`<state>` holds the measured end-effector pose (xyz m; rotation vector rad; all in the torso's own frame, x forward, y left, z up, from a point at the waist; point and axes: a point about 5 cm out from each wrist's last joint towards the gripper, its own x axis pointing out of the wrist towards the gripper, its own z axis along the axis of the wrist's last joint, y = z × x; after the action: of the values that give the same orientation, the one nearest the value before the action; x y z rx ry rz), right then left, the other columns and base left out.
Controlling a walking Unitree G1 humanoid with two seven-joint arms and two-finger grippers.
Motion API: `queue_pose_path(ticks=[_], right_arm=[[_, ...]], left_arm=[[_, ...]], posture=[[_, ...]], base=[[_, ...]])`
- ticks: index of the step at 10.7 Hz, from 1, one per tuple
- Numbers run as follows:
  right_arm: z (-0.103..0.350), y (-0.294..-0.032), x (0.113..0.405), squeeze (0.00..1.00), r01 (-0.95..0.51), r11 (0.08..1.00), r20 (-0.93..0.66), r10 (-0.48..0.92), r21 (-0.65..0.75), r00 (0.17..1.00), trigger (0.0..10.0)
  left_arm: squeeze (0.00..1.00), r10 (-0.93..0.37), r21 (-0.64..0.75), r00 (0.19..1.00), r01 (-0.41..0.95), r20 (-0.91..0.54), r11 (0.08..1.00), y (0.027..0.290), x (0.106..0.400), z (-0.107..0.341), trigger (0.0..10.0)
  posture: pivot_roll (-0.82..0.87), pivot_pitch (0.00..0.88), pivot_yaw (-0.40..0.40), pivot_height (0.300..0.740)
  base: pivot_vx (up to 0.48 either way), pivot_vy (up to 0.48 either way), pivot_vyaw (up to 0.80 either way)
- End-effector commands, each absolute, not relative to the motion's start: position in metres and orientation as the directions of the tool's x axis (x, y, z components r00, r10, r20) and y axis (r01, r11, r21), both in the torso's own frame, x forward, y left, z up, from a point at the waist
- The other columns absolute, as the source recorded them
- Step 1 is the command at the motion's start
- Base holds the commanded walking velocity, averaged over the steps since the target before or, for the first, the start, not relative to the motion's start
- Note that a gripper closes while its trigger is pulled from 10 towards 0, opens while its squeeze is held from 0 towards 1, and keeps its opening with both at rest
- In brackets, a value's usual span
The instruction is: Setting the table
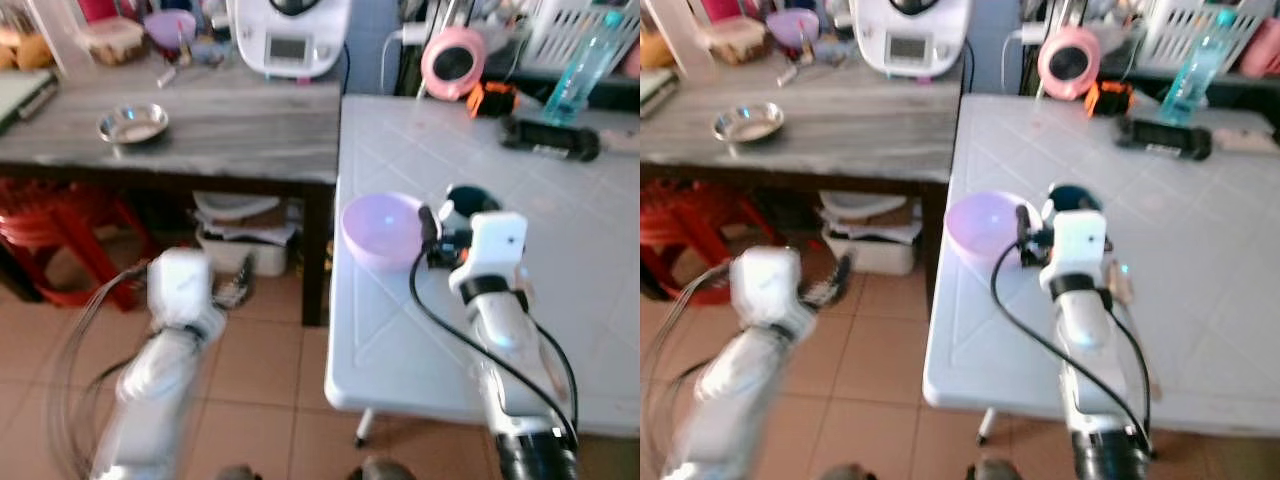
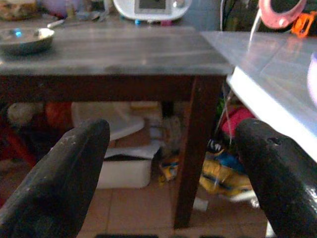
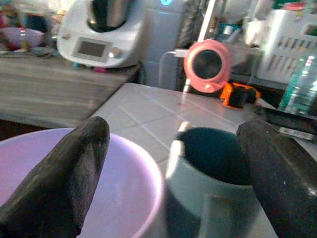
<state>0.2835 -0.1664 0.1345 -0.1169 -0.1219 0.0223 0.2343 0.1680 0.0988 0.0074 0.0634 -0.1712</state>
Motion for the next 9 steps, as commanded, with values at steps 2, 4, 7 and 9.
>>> queue_pose_path(ticks=[2, 4, 7, 9], right_arm=[[0.146, -0.157, 0.287, 0.0, -0.125, 0.979, 0.123, 0.146, -0.164, 0.982, 10.0], [0.145, -0.154, 0.29, 0.0, -0.262, 0.938, 0.025, 0.274, -0.225, 0.961, 10.0], [0.142, -0.146, 0.297, 0.0, -0.454, 0.841, -0.109, 0.442, -0.294, 0.89, 10.0], [0.138, -0.137, 0.292, 0.0, -0.569, 0.77, -0.172, 0.543, -0.289, 0.822, 10.0]], left_arm=[[0.0, -0.218, 0.091, 0.976, 0.218, -0.009, 0.972, 0.168, 0.226, 0.104, 10.0], [0.0, -0.205, 0.047, 0.979, 0.205, -0.017, 0.978, 0.169, 0.226, 0.102, 10.0], [0.0, -0.235, 0.022, 0.972, 0.235, -0.007, 0.972, 0.161, 0.23, 0.104, 10.0], [0.0, -0.24, -0.016, 0.971, 0.24, -0.001, 0.971, 0.158, 0.229, 0.104, 10.0]], posture=[[0.04, 0.0, -0.018, 0.74], [0.03, 0.0, -0.025, 0.74], [0.03, 0.0, -0.025, 0.74], [0.03, 0.0, -0.029, 0.74]], base=[[0.0, 0.0, 0.0], [0.0, 0.0, 0.0], [0.0, 0.0, 0.0], [0.0, 0.0, 0.0]])
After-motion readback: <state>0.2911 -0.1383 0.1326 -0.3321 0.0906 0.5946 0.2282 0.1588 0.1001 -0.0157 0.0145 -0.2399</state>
